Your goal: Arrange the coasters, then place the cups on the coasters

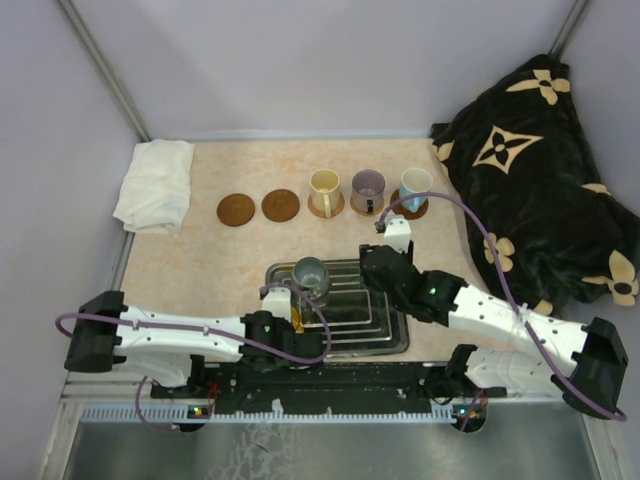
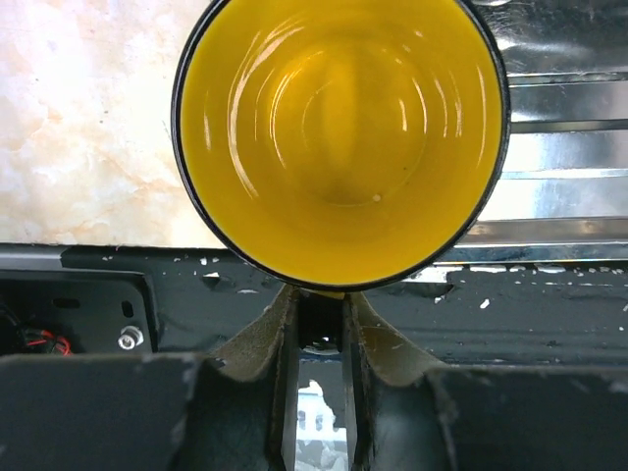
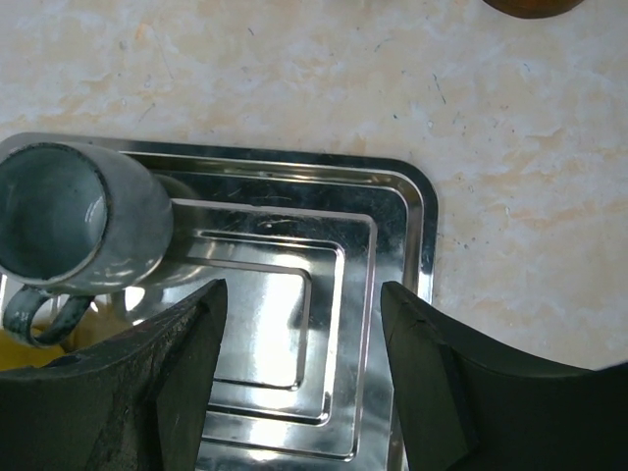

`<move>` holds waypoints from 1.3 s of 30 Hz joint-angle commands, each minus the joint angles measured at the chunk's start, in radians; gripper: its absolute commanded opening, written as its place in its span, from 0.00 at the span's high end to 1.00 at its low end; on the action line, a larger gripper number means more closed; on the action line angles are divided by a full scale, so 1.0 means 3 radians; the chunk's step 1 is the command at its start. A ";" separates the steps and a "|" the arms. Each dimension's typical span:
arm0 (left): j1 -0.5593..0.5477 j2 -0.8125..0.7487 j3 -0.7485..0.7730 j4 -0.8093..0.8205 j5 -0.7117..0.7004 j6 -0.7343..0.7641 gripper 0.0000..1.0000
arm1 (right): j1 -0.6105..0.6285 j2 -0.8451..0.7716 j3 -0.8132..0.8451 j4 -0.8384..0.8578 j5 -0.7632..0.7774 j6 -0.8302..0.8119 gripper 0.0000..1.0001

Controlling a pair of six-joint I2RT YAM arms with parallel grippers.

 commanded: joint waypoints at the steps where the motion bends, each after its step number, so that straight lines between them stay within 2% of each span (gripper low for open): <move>1: -0.0016 -0.0144 0.0277 -0.0422 -0.0173 -0.0184 0.98 | 0.0009 0.0051 -0.0035 0.0088 0.0087 0.0086 0.36; 11: -0.0016 -0.0006 0.0830 -0.0952 -0.0429 -0.0185 0.99 | 0.0007 0.0141 -0.0123 0.0174 0.0234 0.0095 0.37; 22: 0.0019 -0.0701 0.0670 -0.1031 -0.1076 -0.0354 0.98 | -0.0264 0.0368 -0.0123 0.0326 0.0113 0.0074 0.37; 26: 0.0155 -0.0733 0.0698 -0.1027 -0.1296 -0.0270 0.98 | -0.0464 0.0382 -0.0165 0.0512 -0.0117 -0.0002 0.38; 31: 0.0464 -0.0712 0.0638 -0.1010 -0.1576 -0.0159 0.97 | -0.0525 0.0536 -0.0124 0.0663 -0.0128 -0.0134 0.38; 33: 0.0775 -0.0760 0.0591 -0.0720 -0.1651 0.0390 0.96 | -0.0562 0.0636 -0.0103 0.0727 -0.0148 -0.0177 0.38; 35: 0.1115 -0.0863 0.0508 -0.0176 -0.1644 0.1107 0.95 | -0.0618 0.0720 -0.0100 0.0821 -0.0205 -0.0216 0.39; 39: 0.1798 -0.1204 0.0050 0.1570 -0.1376 0.2783 0.95 | -0.0725 0.0905 -0.0046 0.1013 -0.0331 -0.0309 0.41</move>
